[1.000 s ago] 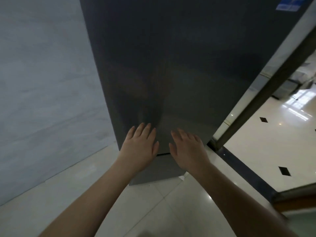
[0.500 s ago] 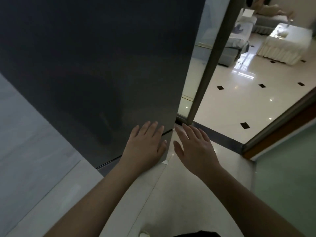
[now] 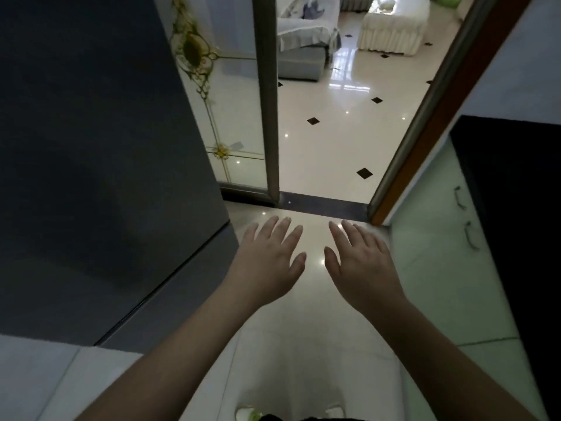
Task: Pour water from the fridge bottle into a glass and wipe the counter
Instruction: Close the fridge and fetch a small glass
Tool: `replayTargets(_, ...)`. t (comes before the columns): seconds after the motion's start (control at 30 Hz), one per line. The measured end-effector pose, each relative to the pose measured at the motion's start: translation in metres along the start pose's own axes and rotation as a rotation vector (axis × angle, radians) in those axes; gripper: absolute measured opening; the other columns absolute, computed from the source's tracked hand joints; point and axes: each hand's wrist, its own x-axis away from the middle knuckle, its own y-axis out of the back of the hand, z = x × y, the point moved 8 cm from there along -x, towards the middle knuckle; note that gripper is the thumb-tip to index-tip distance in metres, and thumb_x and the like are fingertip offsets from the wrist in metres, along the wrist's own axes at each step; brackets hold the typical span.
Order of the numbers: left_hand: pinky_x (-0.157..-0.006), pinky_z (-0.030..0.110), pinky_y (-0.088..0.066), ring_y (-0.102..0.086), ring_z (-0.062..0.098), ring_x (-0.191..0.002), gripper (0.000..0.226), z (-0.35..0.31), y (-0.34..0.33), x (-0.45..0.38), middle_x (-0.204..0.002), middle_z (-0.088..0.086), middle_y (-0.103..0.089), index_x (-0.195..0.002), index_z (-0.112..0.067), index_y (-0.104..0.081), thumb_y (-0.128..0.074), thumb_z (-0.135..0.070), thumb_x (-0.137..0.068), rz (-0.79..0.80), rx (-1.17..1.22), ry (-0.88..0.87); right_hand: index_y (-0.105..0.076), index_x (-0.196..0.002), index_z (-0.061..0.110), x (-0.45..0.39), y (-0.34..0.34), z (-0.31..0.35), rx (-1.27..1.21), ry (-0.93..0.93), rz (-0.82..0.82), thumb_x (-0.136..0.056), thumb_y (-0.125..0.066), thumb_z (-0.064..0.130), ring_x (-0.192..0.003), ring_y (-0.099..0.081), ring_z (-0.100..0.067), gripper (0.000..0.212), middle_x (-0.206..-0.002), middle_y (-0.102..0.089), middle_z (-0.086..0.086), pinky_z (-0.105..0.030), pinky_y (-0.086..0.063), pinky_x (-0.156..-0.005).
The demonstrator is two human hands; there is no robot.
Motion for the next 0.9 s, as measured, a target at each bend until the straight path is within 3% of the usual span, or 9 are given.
replayTargets(0.27, -0.123, 0.045, -0.007, -0.003, 0.021, -0.152, 0.06, -0.102, -0.008, -0.055, -0.165, 0.0, -0.009, -0.157, -0.028, -0.009, -0.016, -0.051, -0.102, 0.048, -0.013, -0.126, -0.028, -0.152, 0.022, 0.02, 0.006, -0.107, -0.034, -0.16, 0.044, -0.089, 0.001, 0.054, -0.145, -0.025, -0.022, 0.076, -0.157, -0.032, -0.002, -0.042, -0.021, -0.118)
replayTargets(0.5, -0.121, 0.045, -0.016, -0.011, 0.022, -0.151, 0.057, -0.156, 0.001, -0.104, -0.164, 0.001, -0.017, -0.155, -0.027, -0.017, -0.019, -0.049, -0.103, 0.022, -0.004, -0.173, -0.023, -0.152, 0.025, 0.021, 0.019, -0.178, 0.024, -0.368, 0.065, -0.1, -0.02, 0.048, -0.145, -0.022, -0.021, 0.057, -0.158, -0.029, -0.001, -0.041, -0.016, -0.118)
replayTargets(0.9, -0.121, 0.049, -0.015, -0.009, 0.024, -0.151, 0.061, -0.213, -0.002, -0.242, -0.164, 0.002, -0.016, -0.156, -0.029, -0.012, -0.019, -0.054, -0.101, 0.013, -0.035, -0.517, -0.011, -0.155, 0.025, -0.045, 0.024, -0.257, 0.027, -0.619, 0.064, -0.101, -0.02, 0.047, -0.149, -0.01, -0.019, 0.058, -0.163, -0.013, -0.002, -0.039, -0.007, -0.119)
